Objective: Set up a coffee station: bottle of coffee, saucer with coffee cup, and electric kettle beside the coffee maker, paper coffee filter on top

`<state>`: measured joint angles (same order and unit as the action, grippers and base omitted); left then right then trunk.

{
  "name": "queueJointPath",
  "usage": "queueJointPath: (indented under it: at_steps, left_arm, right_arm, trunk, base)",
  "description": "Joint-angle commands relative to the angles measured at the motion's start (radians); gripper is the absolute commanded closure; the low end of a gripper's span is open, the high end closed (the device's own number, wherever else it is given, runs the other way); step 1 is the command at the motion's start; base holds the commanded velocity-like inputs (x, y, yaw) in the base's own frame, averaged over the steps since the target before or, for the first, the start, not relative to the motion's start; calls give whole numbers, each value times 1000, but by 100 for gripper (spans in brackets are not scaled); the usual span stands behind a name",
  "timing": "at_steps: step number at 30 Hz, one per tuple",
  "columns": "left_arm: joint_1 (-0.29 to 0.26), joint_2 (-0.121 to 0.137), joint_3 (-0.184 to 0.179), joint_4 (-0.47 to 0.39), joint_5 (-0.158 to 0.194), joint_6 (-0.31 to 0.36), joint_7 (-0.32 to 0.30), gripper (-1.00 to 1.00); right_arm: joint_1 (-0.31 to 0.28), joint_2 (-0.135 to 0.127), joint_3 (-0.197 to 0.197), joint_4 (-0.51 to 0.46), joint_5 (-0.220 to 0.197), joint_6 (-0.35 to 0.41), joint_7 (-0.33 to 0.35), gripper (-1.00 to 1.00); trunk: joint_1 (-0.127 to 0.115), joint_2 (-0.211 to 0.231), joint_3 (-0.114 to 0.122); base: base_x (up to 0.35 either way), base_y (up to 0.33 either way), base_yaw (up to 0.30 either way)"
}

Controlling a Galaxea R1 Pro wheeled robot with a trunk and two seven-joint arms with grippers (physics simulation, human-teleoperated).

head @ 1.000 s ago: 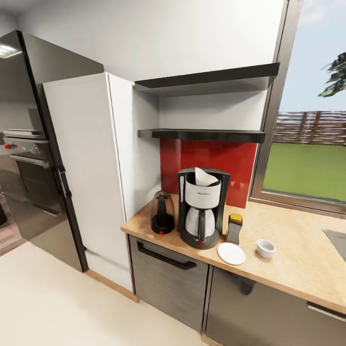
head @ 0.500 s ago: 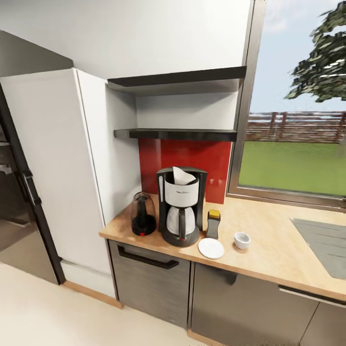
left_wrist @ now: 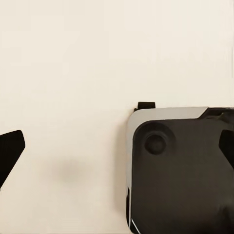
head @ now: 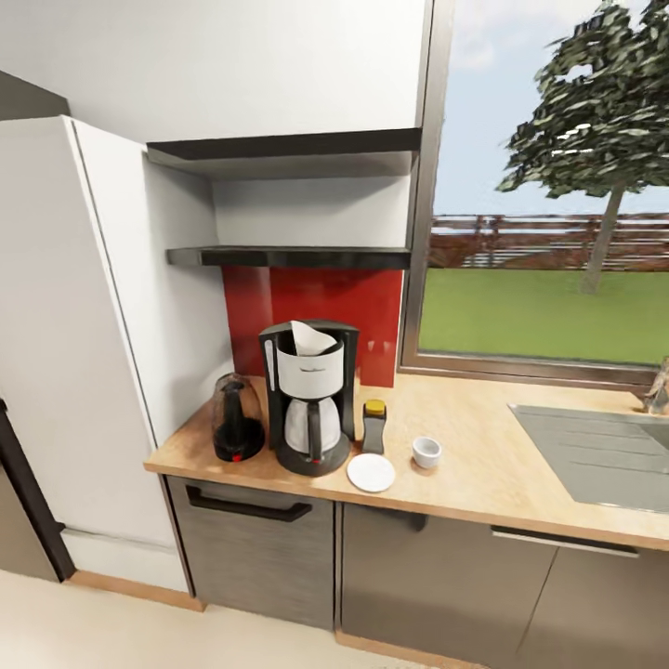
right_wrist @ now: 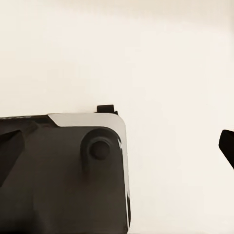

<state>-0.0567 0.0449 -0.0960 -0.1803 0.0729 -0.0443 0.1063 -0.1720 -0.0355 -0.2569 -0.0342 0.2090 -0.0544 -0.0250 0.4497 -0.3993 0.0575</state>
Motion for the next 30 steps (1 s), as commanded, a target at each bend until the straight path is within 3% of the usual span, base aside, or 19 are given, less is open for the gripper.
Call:
queueJointPath:
  at_steps: [1,12,30]
  left_arm:
    - [0,0,-8,0,8,-3,4,-100]
    - [0,-1,-8,-1,8,-3,4,-100]
    - [-3,6,-10,0,5,4,3,-100]
  right_arm:
    - [-1,0,-9,2,10,-4,-3,-100]
    - [-1,0,-10,-7,10,-4,-4,-100]
    - [-1,0,-10,-46,10,-4,-4,-100]
  trunk:
    - [0,-1,-1]
    - [0,-1,-4]
    - [0,-1,-4]
  base:
    - [0,0,-282]
    - [0,0,-267]
    - [0,0,-19]
